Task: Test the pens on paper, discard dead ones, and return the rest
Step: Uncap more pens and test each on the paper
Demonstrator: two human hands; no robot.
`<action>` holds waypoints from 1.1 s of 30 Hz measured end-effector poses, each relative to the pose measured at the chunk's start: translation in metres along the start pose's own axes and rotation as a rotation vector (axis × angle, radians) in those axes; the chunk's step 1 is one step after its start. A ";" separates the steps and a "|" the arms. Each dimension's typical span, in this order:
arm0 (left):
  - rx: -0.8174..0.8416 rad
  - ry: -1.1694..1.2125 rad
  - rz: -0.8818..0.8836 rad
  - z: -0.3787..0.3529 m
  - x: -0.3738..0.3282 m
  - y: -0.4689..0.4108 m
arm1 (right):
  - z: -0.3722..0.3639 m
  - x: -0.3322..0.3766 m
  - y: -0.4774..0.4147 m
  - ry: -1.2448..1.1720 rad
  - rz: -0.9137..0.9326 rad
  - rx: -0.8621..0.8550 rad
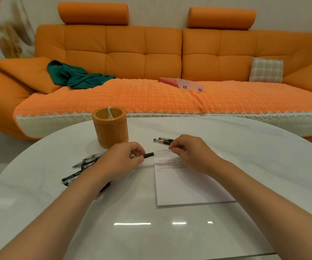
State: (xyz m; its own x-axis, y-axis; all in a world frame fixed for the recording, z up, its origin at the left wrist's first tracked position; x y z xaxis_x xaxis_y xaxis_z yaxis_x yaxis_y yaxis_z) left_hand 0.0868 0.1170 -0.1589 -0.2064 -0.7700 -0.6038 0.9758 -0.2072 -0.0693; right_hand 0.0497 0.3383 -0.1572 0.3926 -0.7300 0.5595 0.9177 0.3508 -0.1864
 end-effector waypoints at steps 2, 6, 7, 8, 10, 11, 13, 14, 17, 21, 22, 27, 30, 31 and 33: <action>-0.037 0.005 -0.011 0.001 0.000 -0.001 | 0.001 -0.004 0.001 0.018 -0.004 -0.012; -0.110 0.008 -0.061 -0.001 -0.008 -0.002 | -0.001 0.001 0.003 0.188 0.086 -0.020; -0.124 0.019 -0.071 -0.002 -0.009 -0.003 | -0.003 0.005 0.004 0.218 0.112 -0.012; -0.134 0.033 -0.085 -0.004 -0.011 -0.003 | -0.005 0.009 0.004 0.227 0.134 -0.002; -0.151 0.065 -0.139 -0.007 -0.015 -0.003 | -0.011 0.019 0.006 0.221 0.163 0.029; -0.161 0.082 -0.171 -0.008 -0.017 -0.004 | -0.014 0.023 0.006 0.225 0.178 0.046; -0.179 0.108 -0.211 -0.009 -0.017 -0.004 | -0.017 0.028 0.006 0.255 0.208 0.058; -0.182 0.113 -0.211 -0.008 -0.016 -0.004 | -0.016 0.028 0.005 0.277 0.214 0.052; -0.160 0.102 -0.185 -0.008 -0.013 -0.006 | -0.011 0.023 0.003 0.320 0.184 0.032; -0.177 0.117 -0.184 -0.011 -0.013 -0.007 | -0.017 0.023 0.005 0.271 0.156 0.069; -0.186 0.123 -0.193 -0.012 -0.014 -0.008 | -0.018 0.023 0.005 0.240 0.154 0.080; -0.205 0.172 -0.216 -0.013 -0.016 -0.009 | -0.018 0.023 0.005 0.192 0.134 0.080; -0.186 0.186 -0.224 -0.014 -0.017 -0.009 | -0.018 0.023 0.006 0.252 0.154 0.051; -0.178 0.191 -0.221 -0.014 -0.016 -0.009 | -0.018 0.023 0.006 0.272 0.162 0.038; -0.165 0.190 -0.215 -0.015 -0.016 -0.010 | -0.018 0.023 0.006 0.303 0.178 0.014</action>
State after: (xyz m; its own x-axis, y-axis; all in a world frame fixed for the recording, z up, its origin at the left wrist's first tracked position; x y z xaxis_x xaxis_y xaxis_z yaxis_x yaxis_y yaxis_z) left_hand 0.0810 0.1403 -0.1602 -0.4065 -0.5896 -0.6979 0.9133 -0.2402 -0.3290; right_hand 0.0654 0.3129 -0.1597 0.5486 -0.7967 0.2535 0.8330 0.4948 -0.2476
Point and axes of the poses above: each hand's wrist, its own y-axis away from the middle knuckle, its own z-axis out of the back of the hand, x = y × z, the point moved 4 cm from there along -y, towards the middle knuckle, and after that the axes turned 5 degrees about -z, right-handed, at the moved point
